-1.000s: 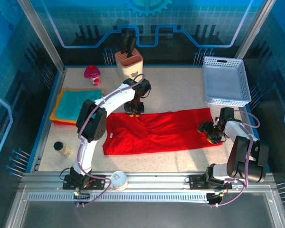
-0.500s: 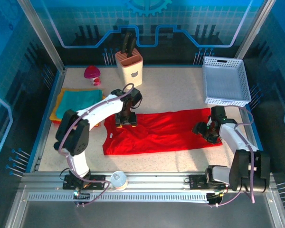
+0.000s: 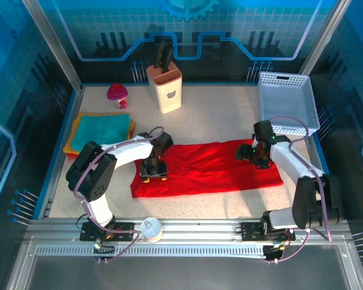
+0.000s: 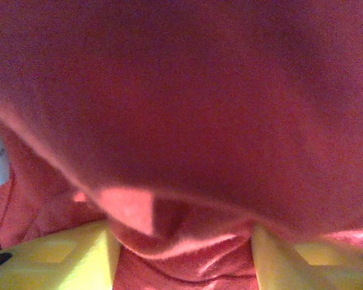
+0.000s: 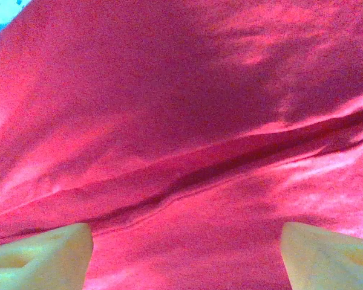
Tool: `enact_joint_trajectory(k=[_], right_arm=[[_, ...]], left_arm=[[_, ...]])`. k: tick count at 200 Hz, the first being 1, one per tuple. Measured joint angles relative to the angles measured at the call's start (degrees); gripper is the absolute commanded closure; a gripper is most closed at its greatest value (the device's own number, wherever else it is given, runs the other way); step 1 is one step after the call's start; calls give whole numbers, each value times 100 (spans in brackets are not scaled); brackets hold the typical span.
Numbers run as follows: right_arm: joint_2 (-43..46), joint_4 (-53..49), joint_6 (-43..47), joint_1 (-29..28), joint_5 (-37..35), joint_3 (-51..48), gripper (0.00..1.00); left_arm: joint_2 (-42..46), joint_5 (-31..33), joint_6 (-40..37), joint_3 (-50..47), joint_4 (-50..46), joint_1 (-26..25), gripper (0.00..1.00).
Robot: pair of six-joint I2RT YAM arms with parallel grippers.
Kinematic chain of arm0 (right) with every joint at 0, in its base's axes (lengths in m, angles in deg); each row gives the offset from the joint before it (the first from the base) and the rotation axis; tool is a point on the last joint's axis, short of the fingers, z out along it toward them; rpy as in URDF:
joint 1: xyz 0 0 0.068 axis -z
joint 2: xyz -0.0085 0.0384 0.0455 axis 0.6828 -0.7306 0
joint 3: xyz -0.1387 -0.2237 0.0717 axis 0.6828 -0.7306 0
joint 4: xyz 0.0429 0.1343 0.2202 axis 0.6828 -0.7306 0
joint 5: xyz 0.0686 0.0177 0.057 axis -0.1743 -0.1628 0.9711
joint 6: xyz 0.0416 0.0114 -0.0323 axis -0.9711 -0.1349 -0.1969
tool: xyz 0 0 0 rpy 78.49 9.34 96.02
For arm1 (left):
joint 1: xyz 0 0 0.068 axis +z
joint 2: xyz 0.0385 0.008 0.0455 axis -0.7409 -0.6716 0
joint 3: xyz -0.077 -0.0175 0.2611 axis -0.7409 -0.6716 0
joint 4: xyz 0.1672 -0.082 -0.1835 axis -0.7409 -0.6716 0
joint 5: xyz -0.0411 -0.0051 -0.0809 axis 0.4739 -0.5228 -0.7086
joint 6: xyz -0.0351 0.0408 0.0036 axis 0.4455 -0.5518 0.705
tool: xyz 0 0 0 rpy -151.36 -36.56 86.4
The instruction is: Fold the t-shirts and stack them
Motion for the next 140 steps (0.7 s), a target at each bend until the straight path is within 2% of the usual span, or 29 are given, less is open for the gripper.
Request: enact_joint_trajectory(k=[29, 57, 103, 140], right_arm=[[-750, 26, -2, -46, -153, 511, 22], [-1309, 68, -17, -59, -411, 719, 25], [-1816, -20, -22, -111, -643, 868, 27], [-1808, -249, -37, -643, -708, 833, 27]], left_arm=[[0, 48, -7, 286, -160, 22, 42], [-109, 31, -116, 944, -166, 22, 48], [-1453, -103, -417, 2079, -173, 22, 53], [-2306, -168, -723, 3346, -754, 37, 55]])
